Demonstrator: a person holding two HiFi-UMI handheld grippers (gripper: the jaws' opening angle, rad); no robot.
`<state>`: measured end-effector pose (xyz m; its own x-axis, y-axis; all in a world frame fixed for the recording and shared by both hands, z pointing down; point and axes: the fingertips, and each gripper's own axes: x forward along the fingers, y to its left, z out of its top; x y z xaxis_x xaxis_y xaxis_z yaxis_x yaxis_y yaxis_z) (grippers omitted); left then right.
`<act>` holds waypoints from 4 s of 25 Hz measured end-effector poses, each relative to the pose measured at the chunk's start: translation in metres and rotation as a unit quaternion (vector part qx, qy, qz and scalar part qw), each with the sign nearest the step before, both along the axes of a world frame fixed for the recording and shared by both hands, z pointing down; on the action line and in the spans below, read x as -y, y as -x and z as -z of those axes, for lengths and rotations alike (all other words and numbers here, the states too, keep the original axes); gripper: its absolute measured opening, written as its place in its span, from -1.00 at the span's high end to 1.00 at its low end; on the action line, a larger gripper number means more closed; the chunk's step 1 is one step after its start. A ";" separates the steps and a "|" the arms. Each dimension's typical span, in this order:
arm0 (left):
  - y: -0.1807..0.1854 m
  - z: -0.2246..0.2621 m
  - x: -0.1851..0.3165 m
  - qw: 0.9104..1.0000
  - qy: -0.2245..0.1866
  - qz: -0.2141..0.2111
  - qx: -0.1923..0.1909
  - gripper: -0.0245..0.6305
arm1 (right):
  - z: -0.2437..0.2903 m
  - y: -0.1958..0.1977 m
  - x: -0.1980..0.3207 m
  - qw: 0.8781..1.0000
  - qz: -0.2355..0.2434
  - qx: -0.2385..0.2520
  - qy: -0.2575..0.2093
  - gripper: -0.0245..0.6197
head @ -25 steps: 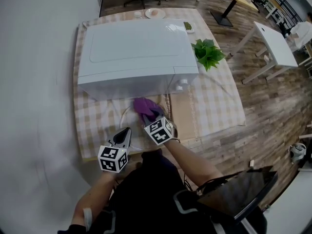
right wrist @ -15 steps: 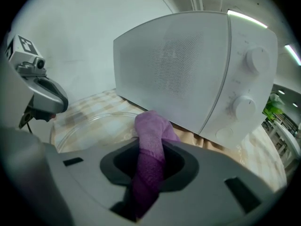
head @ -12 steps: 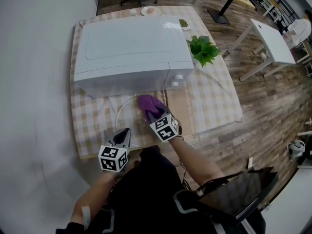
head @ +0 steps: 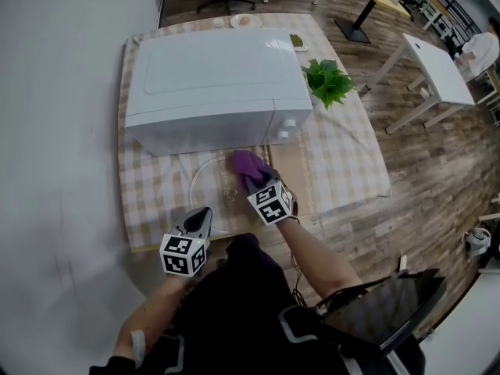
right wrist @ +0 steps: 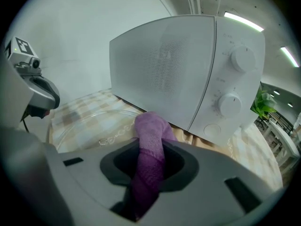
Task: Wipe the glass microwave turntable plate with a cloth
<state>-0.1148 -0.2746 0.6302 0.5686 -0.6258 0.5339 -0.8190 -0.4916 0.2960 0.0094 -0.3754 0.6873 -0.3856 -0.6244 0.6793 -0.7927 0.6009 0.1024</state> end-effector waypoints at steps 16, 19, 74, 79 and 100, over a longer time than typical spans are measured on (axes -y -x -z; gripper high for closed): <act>0.038 -0.004 -0.021 0.999 0.008 0.049 0.005 0.90 | 0.022 0.147 -0.042 0.987 0.148 0.061 0.012 0.62; 0.048 -0.004 -0.024 0.998 0.011 0.061 0.011 0.90 | 0.010 0.164 -0.047 0.984 0.168 0.053 0.027 0.62; 0.050 0.017 -0.047 0.996 -0.028 0.088 -0.013 0.90 | 0.070 0.059 -0.067 0.993 0.036 0.100 0.048 0.62; 0.073 0.020 -0.063 0.992 -0.028 0.120 -0.008 0.90 | 0.071 0.122 -0.087 0.983 0.089 0.142 0.069 0.62; 0.101 0.020 -0.091 0.993 -0.029 0.118 0.016 0.90 | -0.006 0.152 -0.107 0.982 0.074 0.112 0.136 0.62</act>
<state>-0.2160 -0.1831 0.6105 0.3862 -0.7690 0.5094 -0.9217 -0.3009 0.2446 -0.1421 -0.2679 0.6934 -0.6175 -0.3581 0.7003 -0.6793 0.6917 -0.2452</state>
